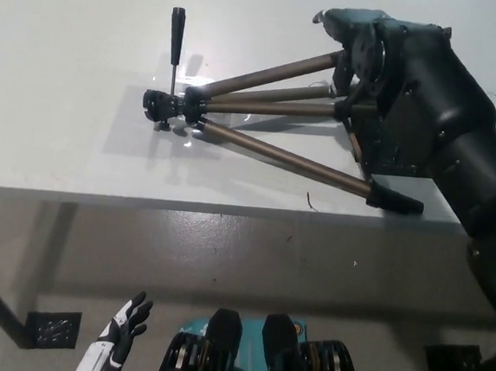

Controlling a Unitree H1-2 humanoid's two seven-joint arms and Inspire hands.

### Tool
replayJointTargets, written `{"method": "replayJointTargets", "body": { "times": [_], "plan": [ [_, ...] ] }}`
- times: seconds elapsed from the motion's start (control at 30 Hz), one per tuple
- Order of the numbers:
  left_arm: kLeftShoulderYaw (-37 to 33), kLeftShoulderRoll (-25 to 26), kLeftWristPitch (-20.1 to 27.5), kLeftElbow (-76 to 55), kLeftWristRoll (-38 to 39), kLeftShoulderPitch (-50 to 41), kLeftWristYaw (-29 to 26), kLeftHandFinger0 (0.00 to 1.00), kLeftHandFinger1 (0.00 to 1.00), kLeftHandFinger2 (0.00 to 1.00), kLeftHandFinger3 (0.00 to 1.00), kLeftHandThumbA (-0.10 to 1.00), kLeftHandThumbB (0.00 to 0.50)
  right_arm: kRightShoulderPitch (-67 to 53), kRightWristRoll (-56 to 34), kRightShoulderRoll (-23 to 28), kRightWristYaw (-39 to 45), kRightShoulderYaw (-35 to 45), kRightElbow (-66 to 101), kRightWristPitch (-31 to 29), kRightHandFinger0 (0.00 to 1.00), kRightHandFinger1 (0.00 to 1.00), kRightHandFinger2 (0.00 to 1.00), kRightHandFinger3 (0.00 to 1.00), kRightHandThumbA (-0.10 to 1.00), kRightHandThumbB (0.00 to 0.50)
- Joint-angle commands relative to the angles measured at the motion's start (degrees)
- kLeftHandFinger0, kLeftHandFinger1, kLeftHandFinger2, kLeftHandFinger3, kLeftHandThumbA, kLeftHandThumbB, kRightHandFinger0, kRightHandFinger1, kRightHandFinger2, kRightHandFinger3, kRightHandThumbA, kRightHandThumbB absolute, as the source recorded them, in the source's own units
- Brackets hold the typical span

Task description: A tripod lies near the right hand side of the table and the robot grab a leg of the tripod using its right hand and put it up right.

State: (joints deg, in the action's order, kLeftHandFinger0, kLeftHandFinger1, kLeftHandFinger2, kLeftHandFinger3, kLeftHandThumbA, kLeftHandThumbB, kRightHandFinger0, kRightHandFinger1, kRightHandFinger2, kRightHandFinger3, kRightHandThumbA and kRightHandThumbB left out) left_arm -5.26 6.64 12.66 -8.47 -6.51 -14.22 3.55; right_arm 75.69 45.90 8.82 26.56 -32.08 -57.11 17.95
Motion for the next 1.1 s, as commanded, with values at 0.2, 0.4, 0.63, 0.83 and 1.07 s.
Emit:
{"method": "replayJointTargets", "body": {
  "times": [0.2,0.4,0.63,0.83,1.07],
  "plan": [
    [-0.4,0.7,1.6,-1.7,-0.1,0.6,0.8,1.00,1.00,1.00,1.00,1.00,0.500,-1.8,8.8,1.5,-42.7,-6.3,-5.0,-10.7,0.36,0.10,0.18,0.19,-0.10,0.211],
    [-0.6,0.9,1.7,-1.5,0.3,0.9,1.2,1.00,1.00,1.00,1.00,1.00,0.500,-2.3,5.9,1.3,-49.3,-3.2,-4.0,-14.2,0.00,0.17,0.57,0.20,-0.10,0.160],
    [-0.7,0.8,1.2,-1.4,-1.1,0.8,0.8,1.00,1.00,1.00,1.00,1.00,0.500,-1.6,0.3,0.4,-52.8,2.7,-3.0,-18.1,0.00,0.20,0.59,0.64,-0.10,0.006],
    [-0.8,0.9,0.3,-1.5,-1.5,0.6,0.8,1.00,1.00,1.00,1.00,1.00,0.500,3.0,-8.6,-1.3,-50.8,13.8,3.1,-19.7,0.00,0.18,0.58,0.72,-0.10,0.054],
    [-1.6,1.2,2.0,-0.2,-1.3,0.4,1.1,1.00,1.00,1.00,1.00,1.00,0.500,8.6,-15.0,-3.0,-51.1,24.6,5.5,-23.1,0.00,0.08,0.51,0.50,-0.09,0.027]
  ]
}}
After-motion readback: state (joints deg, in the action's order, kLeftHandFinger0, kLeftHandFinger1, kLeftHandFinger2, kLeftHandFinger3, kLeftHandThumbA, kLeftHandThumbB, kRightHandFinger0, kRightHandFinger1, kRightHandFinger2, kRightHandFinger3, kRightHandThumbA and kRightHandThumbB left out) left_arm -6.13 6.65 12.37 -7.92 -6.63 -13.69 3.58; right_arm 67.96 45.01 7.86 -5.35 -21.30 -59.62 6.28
